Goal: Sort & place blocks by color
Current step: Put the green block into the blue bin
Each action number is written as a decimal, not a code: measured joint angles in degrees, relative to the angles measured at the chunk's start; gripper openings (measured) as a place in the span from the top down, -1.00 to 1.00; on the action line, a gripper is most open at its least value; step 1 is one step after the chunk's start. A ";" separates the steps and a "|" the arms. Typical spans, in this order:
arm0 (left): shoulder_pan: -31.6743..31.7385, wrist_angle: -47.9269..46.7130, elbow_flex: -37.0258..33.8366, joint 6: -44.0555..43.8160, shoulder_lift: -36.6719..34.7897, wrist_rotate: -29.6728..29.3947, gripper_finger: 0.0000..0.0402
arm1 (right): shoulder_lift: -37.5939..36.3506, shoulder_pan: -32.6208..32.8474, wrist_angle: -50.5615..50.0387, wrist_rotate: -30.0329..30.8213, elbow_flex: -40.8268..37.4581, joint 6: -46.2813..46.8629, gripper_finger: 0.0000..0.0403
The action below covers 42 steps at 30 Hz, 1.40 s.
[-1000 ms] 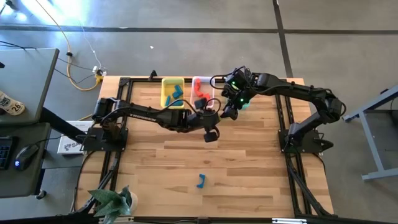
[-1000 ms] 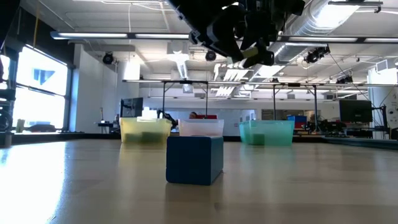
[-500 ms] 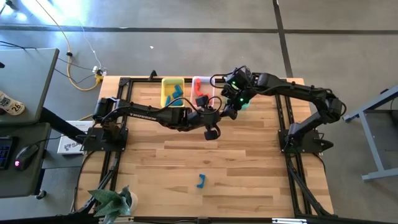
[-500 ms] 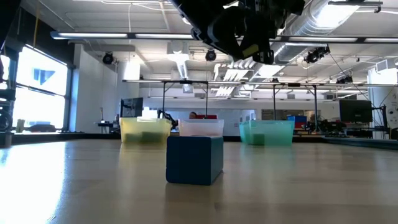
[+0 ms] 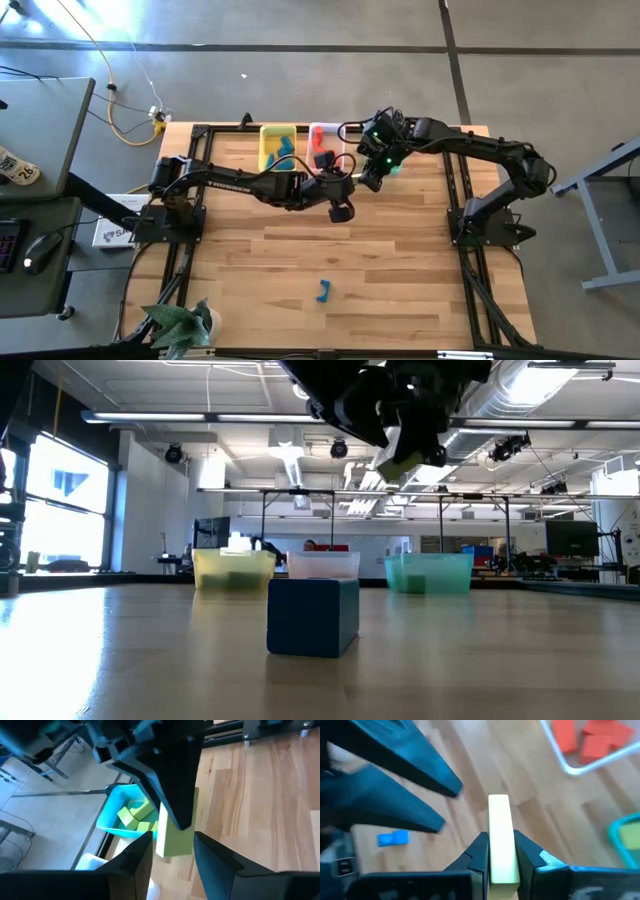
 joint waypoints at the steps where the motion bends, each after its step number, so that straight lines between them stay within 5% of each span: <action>1: 0.13 0.04 0.00 0.00 0.00 0.00 0.35 | -0.02 0.00 -0.51 1.27 0.00 -0.36 0.82; 15: 1.58 -0.34 -0.04 -3.12 0.00 0.22 0.34 | 0.49 -5.65 -2.00 29.79 0.09 -7.72 0.82; 25: 1.51 -4.80 -0.10 -11.71 0.04 0.60 0.34 | 9.77 -9.86 -2.10 28.83 0.09 -9.56 0.82; 34: 1.51 -9.86 -0.11 -19.27 0.07 8.81 0.34 | 15.89 -11.93 -3.48 27.88 0.09 -10.83 0.81; 42: 1.36 -10.84 -0.13 -19.81 0.09 8.85 0.34 | 16.70 -12.82 -3.57 29.59 0.09 -10.64 0.59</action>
